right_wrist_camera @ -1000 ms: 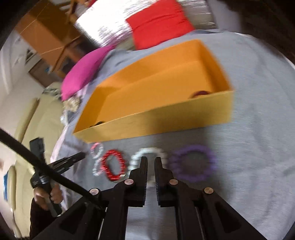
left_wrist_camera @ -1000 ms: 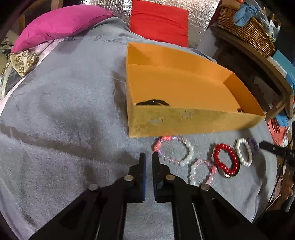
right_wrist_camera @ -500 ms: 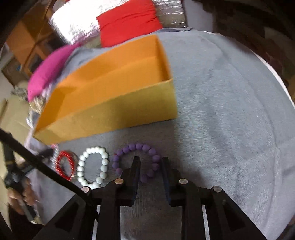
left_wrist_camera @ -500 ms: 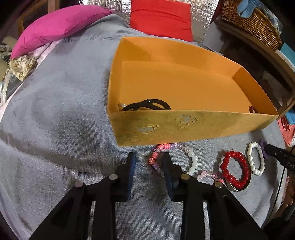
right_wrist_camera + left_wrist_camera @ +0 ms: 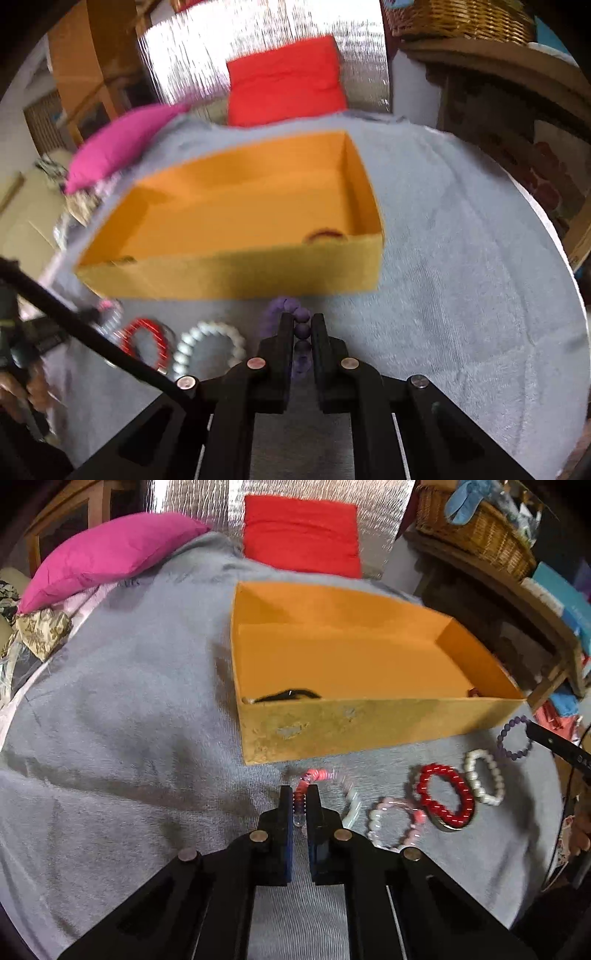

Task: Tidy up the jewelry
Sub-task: 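Carry both bracelets into the orange box and open both grippers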

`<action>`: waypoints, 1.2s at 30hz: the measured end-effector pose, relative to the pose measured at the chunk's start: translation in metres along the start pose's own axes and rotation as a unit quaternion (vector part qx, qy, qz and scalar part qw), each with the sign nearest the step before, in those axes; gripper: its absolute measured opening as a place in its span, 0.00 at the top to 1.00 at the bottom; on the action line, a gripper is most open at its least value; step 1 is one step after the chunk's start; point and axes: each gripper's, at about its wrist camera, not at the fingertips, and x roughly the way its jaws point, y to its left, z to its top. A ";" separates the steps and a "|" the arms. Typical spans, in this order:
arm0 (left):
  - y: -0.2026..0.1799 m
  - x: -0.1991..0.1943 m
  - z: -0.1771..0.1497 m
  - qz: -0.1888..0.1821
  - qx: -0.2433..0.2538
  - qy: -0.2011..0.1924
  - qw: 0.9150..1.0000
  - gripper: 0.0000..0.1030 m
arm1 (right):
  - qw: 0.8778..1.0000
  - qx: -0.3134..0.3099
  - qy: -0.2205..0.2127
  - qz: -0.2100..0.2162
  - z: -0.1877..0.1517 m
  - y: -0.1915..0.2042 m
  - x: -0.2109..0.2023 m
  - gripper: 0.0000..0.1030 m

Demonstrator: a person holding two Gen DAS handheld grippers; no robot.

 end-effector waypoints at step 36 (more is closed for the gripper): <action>-0.084 0.046 0.118 -0.093 -0.005 -0.030 0.995 0.93 | 0.981 0.117 0.001 0.157 0.073 0.029 0.084 0.90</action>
